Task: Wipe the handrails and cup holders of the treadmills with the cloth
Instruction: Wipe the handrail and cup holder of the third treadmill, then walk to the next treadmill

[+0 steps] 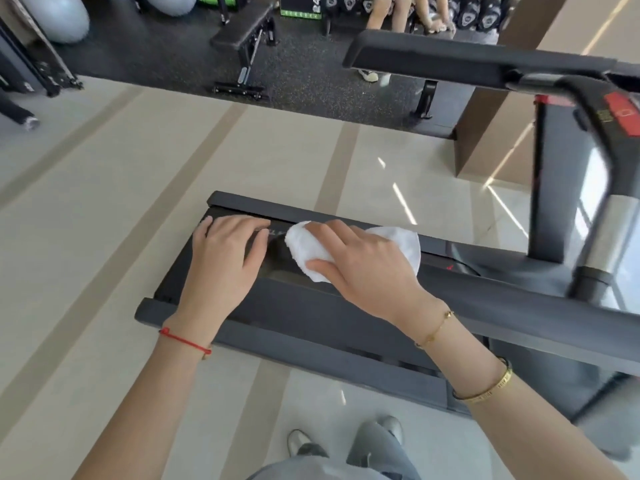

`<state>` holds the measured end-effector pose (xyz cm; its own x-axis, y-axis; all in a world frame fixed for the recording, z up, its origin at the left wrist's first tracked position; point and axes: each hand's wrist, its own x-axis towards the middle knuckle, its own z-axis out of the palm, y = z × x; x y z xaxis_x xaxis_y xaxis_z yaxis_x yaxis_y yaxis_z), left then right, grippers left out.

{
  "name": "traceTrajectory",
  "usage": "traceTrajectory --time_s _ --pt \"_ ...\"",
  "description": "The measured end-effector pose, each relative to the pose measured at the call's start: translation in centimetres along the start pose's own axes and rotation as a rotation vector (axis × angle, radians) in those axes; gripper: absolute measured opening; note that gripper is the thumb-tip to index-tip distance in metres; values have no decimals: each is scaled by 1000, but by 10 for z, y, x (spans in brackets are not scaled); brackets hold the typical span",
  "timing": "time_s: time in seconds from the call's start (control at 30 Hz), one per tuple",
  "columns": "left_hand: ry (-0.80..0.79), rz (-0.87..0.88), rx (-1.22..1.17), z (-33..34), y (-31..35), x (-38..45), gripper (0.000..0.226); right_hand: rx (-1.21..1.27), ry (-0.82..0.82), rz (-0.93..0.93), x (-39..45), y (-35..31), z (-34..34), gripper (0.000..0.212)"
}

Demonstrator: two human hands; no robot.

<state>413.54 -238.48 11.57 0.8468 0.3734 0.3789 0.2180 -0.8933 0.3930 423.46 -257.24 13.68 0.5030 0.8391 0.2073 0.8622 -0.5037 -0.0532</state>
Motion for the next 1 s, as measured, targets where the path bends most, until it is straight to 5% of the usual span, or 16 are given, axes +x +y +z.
traceTrajectory --time_s 0.23,0.8,1.0 --pt "74 -171 -36 -43 -78 -24 21 89 -40 -208 87 -80 26 39" --pt "272 -594 70 -142 -292 -49 23 594 -161 -303 293 -239 117 39" --pt "317 -685 83 -170 -368 -32 24 545 -222 -392 378 -293 140 40"
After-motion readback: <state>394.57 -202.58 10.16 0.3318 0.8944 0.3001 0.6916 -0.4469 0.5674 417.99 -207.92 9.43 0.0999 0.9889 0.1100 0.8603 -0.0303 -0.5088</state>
